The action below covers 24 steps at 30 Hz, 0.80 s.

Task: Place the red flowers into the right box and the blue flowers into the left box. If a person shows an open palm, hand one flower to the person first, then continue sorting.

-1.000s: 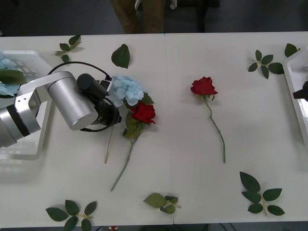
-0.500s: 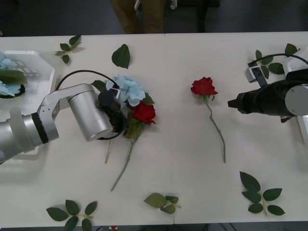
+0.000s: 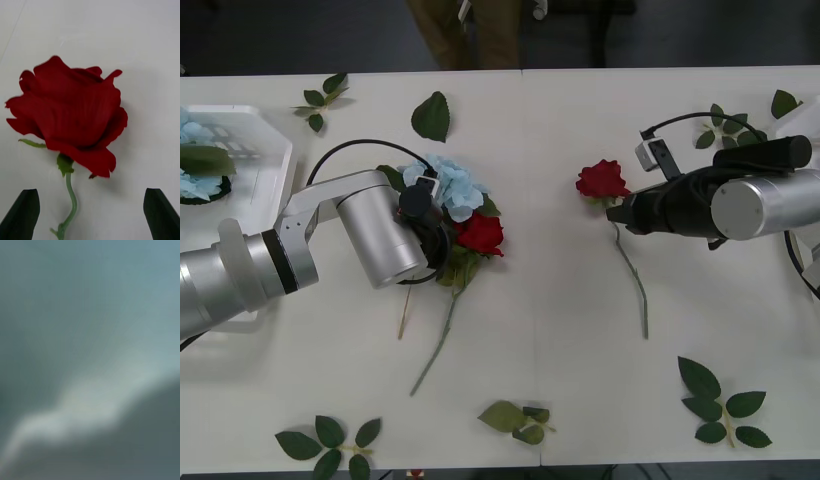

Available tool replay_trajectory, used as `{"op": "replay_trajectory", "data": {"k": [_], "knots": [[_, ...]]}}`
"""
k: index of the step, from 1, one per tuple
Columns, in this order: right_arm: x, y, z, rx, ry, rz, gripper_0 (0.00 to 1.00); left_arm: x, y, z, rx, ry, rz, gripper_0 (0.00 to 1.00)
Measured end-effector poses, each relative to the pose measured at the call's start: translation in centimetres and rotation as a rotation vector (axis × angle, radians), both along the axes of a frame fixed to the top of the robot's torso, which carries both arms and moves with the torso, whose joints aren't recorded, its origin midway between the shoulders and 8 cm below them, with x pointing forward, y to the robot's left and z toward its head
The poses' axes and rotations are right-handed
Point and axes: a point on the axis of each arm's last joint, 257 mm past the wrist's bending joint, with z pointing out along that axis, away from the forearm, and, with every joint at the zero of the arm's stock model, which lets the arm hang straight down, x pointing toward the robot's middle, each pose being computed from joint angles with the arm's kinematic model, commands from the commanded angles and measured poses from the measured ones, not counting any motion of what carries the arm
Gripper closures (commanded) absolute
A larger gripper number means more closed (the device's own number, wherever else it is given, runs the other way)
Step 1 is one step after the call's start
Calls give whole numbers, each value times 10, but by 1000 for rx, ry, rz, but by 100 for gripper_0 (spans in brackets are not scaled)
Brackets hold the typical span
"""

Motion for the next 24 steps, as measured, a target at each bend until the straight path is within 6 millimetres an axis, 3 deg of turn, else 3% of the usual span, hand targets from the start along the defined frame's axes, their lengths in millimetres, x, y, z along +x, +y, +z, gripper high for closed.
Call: {"op": "replay_trajectory", "data": {"k": [6,15,22,24], "knots": [[14,6,-3,-56,-24,-2,20,1,2,-1,3,0,4,100],[13,10,-14,-78,-15,2,19,1,9,0,13,3,15,100],[4,17,-31,-124,4,38,20,-7,47,7,-1,49,66,100],[2,17,-33,-133,7,43,30,-11,65,15,-1,55,78,100]]}}
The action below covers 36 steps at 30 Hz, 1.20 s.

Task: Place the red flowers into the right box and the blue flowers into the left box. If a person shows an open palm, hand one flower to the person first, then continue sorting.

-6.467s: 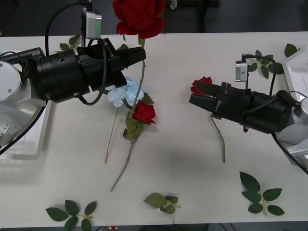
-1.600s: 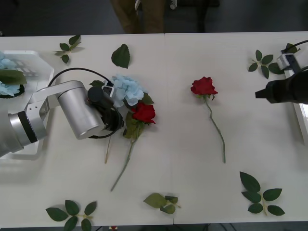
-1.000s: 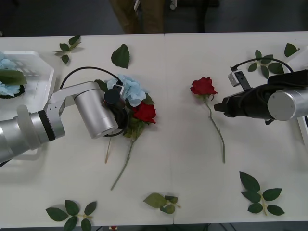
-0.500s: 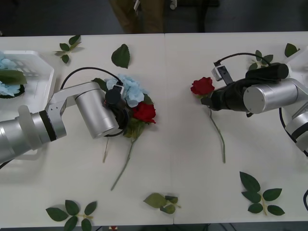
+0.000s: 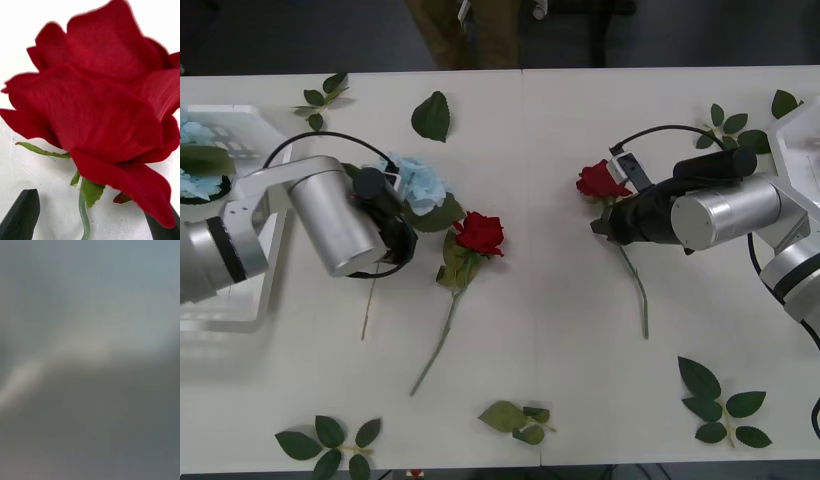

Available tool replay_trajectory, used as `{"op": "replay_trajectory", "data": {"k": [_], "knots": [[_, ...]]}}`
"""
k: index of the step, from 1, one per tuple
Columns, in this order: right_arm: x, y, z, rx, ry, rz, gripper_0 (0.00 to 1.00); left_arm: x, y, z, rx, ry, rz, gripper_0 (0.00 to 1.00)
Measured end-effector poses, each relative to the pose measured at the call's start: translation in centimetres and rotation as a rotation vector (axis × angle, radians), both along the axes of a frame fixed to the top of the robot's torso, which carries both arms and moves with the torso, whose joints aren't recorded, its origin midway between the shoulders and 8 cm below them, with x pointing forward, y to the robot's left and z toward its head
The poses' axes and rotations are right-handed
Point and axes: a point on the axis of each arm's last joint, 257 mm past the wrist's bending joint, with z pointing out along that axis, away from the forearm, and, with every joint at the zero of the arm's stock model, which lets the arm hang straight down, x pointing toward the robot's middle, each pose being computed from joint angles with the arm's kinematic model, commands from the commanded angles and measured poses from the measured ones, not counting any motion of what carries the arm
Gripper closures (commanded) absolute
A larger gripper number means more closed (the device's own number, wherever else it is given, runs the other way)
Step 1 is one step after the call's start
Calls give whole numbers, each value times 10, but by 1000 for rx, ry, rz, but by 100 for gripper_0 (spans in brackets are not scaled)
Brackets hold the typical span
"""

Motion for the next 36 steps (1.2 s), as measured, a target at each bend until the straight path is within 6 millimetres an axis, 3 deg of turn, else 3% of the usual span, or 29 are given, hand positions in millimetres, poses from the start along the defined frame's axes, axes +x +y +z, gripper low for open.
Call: {"op": "replay_trajectory", "data": {"k": [3,6,12,16,21,25,28,31,36], "knots": [[0,0,-1,-9,-2,3,77,-10,31,15,-1,19,25,100],[0,0,-2,-13,-1,5,100,-25,63,33,-7,49,59,100],[0,-2,-3,-18,0,3,100,-46,113,72,23,132,76,100],[0,-3,-4,-19,2,0,100,-43,134,112,63,147,47,100],[1,-4,-2,-6,6,-6,100,-40,167,159,-15,145,177,100],[2,5,12,109,26,-33,100,-42,206,181,-67,149,268,100],[9,-1,31,195,24,-70,100,-46,238,187,-88,165,296,100],[16,-33,51,211,21,-118,100,-45,273,188,-99,166,315,100],[15,-116,97,176,26,-187,100,-40,324,187,-107,123,384,100]]}}
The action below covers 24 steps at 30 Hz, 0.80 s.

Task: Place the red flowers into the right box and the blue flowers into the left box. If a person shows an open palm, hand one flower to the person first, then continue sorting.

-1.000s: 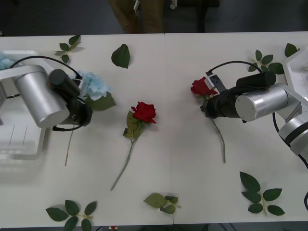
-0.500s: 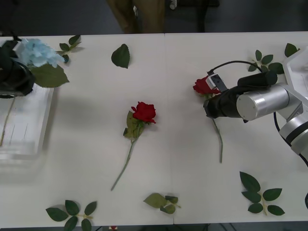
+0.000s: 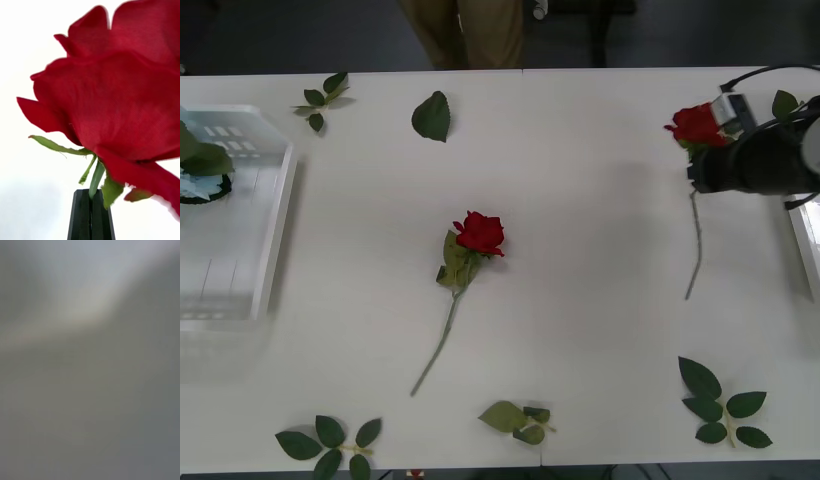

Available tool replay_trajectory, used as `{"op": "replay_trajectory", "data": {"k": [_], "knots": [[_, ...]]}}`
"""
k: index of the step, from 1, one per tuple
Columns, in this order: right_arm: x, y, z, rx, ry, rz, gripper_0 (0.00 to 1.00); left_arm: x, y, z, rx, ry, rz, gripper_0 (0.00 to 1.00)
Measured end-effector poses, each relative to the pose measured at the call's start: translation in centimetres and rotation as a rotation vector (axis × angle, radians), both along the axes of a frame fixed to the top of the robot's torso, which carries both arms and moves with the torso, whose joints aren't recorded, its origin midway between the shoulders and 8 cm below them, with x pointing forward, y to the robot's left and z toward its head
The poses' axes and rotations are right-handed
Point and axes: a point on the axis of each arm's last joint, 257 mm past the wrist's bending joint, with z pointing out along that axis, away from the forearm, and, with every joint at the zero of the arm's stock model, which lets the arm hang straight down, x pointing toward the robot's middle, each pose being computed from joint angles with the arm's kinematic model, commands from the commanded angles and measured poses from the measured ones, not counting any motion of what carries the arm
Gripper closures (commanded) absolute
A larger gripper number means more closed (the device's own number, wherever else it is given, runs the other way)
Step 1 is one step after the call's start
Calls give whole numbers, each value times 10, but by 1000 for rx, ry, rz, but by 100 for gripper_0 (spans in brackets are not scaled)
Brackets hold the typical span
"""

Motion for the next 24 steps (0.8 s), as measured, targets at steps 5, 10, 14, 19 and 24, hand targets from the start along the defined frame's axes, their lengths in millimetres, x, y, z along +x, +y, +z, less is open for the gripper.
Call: {"op": "replay_trajectory", "data": {"k": [5,10,14,19,24], "knots": [[-6,-98,66,-75,-37,-113,100,19,26,-8,-7,-106,62,100],[-18,-187,113,-343,-93,-121,100,30,26,-61,-34,-162,76,100],[-28,-247,117,-444,-72,-217,100,31,17,-121,-78,-197,97,100],[-45,-307,107,-557,-39,-255,100,26,3,-179,-114,-225,117,100],[-51,-323,107,-552,-42,-264,100,18,0,-196,-80,-209,46,0]]}}
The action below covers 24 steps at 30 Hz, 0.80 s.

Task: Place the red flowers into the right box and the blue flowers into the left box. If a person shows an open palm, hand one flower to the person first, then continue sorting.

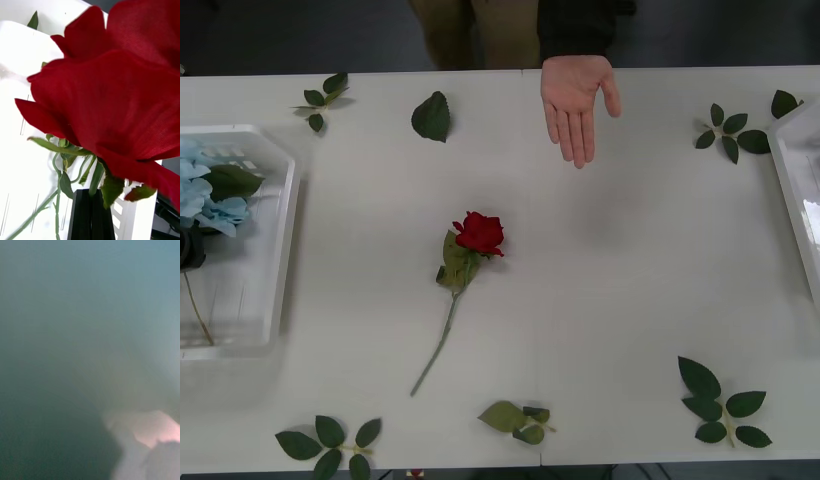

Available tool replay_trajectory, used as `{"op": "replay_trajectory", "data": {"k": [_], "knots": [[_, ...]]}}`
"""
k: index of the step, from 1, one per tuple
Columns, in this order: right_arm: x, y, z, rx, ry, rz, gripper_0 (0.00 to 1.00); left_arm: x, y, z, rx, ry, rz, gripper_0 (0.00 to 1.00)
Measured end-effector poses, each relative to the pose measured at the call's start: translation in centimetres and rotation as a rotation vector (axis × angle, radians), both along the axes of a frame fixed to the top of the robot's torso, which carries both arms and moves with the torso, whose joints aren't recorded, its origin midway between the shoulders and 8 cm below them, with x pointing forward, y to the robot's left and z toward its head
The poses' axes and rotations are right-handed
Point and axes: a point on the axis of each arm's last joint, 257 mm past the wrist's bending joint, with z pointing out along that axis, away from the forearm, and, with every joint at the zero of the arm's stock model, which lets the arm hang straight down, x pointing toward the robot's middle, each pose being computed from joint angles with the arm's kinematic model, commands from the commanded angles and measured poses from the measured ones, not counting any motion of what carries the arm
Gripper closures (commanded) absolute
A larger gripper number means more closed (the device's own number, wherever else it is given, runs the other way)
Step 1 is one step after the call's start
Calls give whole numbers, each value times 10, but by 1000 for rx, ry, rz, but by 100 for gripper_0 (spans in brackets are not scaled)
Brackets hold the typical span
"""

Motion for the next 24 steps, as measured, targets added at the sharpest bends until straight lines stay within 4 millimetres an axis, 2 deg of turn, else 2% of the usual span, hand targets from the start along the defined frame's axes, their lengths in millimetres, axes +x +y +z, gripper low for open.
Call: {"op": "replay_trajectory", "data": {"k": [6,11,13,17,21,24], "knots": [[-1,7,-2,18,13,10,100,-2,4,-1,37,8,-44,0],[-5,39,0,35,78,65,100,-3,4,-2,37,11,-43,0],[-2,60,7,63,74,69,100,-9,3,-5,31,41,-44,0],[6,106,14,140,50,12,100,-40,1,-6,2,202,-49,0],[6,160,8,130,76,29,100,-49,6,17,19,273,-81,0],[7,211,4,161,69,55,100,-52,8,38,62,322,-184,0]]}}
